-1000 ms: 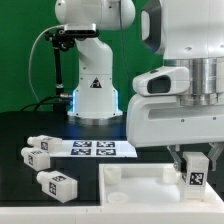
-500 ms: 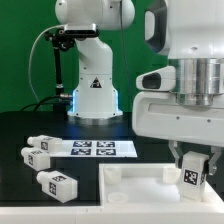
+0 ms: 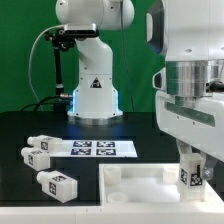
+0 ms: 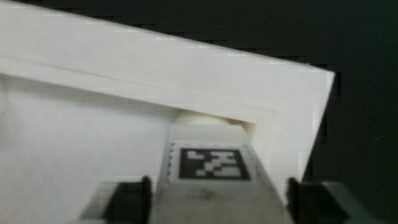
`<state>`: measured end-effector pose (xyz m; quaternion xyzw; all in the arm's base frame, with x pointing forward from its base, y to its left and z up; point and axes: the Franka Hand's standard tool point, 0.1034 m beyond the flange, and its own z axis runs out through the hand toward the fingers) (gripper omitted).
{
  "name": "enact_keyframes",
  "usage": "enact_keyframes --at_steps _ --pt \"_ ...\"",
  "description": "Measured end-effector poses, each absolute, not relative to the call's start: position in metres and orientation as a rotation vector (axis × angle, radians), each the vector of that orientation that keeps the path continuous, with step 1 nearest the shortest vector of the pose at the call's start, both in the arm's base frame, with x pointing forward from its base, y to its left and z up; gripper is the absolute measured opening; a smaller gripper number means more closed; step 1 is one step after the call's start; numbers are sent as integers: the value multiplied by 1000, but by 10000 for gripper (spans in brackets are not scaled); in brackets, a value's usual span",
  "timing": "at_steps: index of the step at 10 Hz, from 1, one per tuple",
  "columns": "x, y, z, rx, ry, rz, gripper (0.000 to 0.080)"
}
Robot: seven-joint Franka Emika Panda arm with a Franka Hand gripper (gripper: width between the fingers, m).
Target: Assemble one leg
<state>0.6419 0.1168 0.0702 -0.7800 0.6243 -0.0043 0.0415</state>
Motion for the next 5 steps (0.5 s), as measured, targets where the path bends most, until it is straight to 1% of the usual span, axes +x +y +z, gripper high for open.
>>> enact_keyframes --at_steps 1,2,3,4,5 --pt "643 116 70 -2431 1853 -24 480" --pt "645 113 70 -2579 1621 -73 616" --pt "648 112 73 -2735 1348 -99 616" --pt "647 112 74 -2848 1090 -133 639" --pt "638 107 66 -2929 888 -150 648"
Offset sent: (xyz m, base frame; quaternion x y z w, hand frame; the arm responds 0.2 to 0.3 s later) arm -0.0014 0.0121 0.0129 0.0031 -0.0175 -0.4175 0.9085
